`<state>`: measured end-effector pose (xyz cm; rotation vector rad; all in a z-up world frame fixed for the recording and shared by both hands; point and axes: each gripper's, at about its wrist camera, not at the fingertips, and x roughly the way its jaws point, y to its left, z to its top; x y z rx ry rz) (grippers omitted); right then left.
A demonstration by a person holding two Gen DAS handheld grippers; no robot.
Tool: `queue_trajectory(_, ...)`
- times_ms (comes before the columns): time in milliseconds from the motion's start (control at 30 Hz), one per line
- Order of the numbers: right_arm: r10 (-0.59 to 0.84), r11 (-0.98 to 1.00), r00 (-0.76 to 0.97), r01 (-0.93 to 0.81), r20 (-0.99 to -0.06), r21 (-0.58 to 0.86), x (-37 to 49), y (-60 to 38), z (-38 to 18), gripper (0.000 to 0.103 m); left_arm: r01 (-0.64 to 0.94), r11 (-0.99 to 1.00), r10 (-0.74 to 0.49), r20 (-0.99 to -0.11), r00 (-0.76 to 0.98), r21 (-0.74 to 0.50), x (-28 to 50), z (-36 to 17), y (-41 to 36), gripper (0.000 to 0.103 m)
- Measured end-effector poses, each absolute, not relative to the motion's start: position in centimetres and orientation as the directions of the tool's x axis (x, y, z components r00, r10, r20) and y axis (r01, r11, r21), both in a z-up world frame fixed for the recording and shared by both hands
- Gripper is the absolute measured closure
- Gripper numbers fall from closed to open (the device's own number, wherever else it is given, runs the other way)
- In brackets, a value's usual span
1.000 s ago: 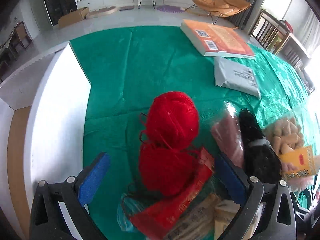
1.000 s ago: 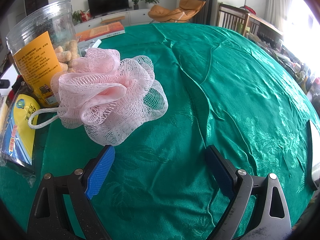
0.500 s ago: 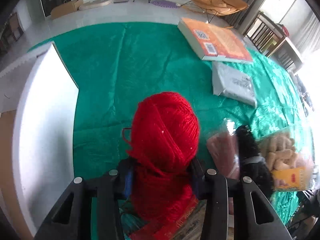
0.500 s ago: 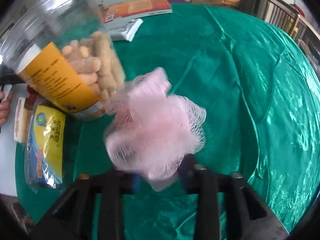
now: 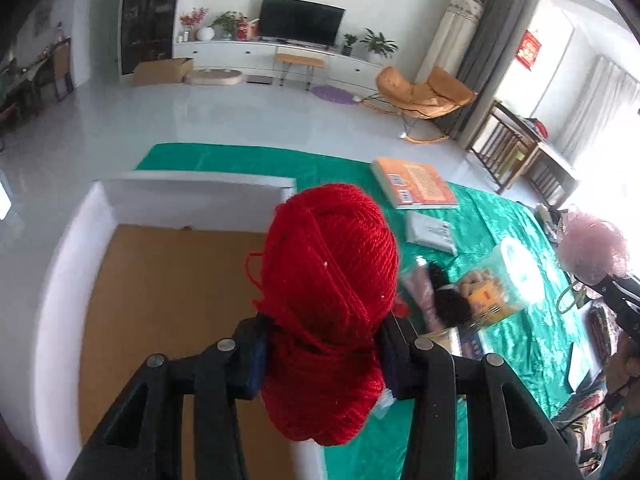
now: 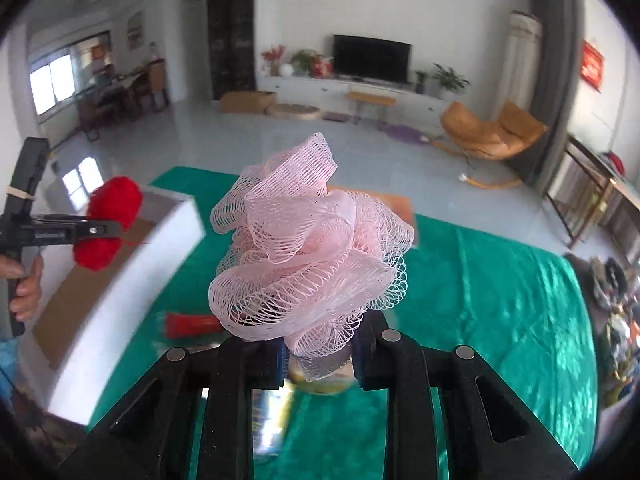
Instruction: Organize soft objects
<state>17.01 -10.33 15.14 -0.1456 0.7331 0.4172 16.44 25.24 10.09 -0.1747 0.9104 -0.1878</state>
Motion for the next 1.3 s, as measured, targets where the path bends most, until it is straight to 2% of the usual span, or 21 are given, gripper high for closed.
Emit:
queue_trajectory(100, 0.510, 0.802, 0.534, -0.579, -0.674, 0.148, 15.4, -1.9, 14.5, 0.077, -0.057, 0.990, -0.065, -0.782, 0.619, -0.127, 12.0, 9.6, 30.3, 0.055)
queue_trajectory(133, 0.563, 0.761, 0.476, -0.617, -0.676, 0.199, 15.0, 0.8, 14.0, 0.075, -0.112, 0.989, -0.007, -0.789, 0.615, -0.096, 10.7, 9.4, 32.0, 0.048)
queue_trajectory(167, 0.611, 0.722, 0.417, -0.642, -0.673, 0.257, 14.8, 3.1, 13.3, 0.071, -0.162, 0.983, 0.033, -0.795, 0.606, -0.083, 9.6, 8.9, 33.4, 0.029)
queue_trajectory(200, 0.655, 0.686, 0.363, -0.654, -0.662, 0.320, 14.7, 5.1, 12.6, 0.053, -0.197, 0.976, 0.046, -0.797, 0.603, -0.093, 8.8, 8.4, 34.6, 0.018)
queue_trajectory(233, 0.701, 0.644, 0.308, -0.662, -0.643, 0.384, 14.4, 6.8, 11.6, 0.022, -0.226, 0.967, 0.047, -0.788, 0.613, -0.118, 7.9, 8.0, 35.5, 0.003)
queue_trajectory(267, 0.722, 0.621, 0.271, -0.658, -0.637, 0.425, 14.3, 8.0, 10.7, 0.018, -0.261, 0.955, 0.057, -0.773, 0.632, -0.143, 7.0, 7.6, 36.3, 0.001)
queue_trajectory(367, 0.688, 0.651, 0.226, -0.613, -0.690, 0.448, 14.6, 8.7, 8.0, 0.020, -0.318, 0.929, 0.060, -0.770, 0.635, -0.190, 5.8, 6.2, 36.9, 0.001)
queue_trajectory(467, 0.603, 0.724, 0.314, -0.601, -0.733, 0.338, 13.9, 5.9, 5.9, 0.020, -0.269, 0.930, -0.008, -0.745, 0.667, -0.251, 5.0, 5.4, 35.3, 0.001)
queue_trajectory(600, 0.418, 0.846, 0.530, -0.524, -0.738, 0.103, 9.6, -0.5, 3.1, 0.020, -0.075, 0.968, -0.119, -0.699, 0.705, -0.241, 4.5, 5.7, 28.6, 0.001)
queue_trajectory(733, 0.217, 0.954, 0.657, -0.300, -0.722, 0.014, 7.0, -8.8, -1.5, 0.020, 0.165, 0.966, -0.257, -0.693, 0.674, -0.199, 3.7, 4.7, 18.5, 0.001)
queue_trajectory(867, 0.003, 0.999, 0.670, -0.040, -0.743, -0.031, 6.2, -16.4, -5.4, 0.020, 0.316, 0.928, -0.351, -0.743, 0.569, -0.197, 2.6, 1.1, 9.7, 0.001)
queue_trajectory(967, -0.084, 0.996, 0.642, 0.086, -0.762, -0.037, 6.7, -19.8, -7.0, 0.020, 0.341, 0.926, -0.329, -0.783, 0.528, -0.159, 2.9, -3.2, 5.2, 0.001)
queue_trajectory(1033, -0.104, 0.990, 0.618, 0.140, -0.780, -0.021, 7.2, -21.3, -7.5, 0.020, 0.325, 0.941, -0.260, -0.809, 0.527, -0.091, 4.1, -6.1, 3.5, 0.001)
queue_trajectory(1200, -0.113, 0.986, 0.596, 0.163, -0.795, -0.018, 7.8, -22.6, -8.0, 0.020, 0.276, 0.961, -0.134, -0.835, 0.534, 0.022, 7.6, -9.9, 3.0, 0.001)
queue_trajectory(1300, -0.099, 0.982, 0.585, 0.186, -0.805, 0.015, 7.9, -23.6, -8.7, 0.020, 0.234, 0.972, -0.118, -0.835, 0.538, 0.013, 9.4, -11.0, 3.9, 0.001)
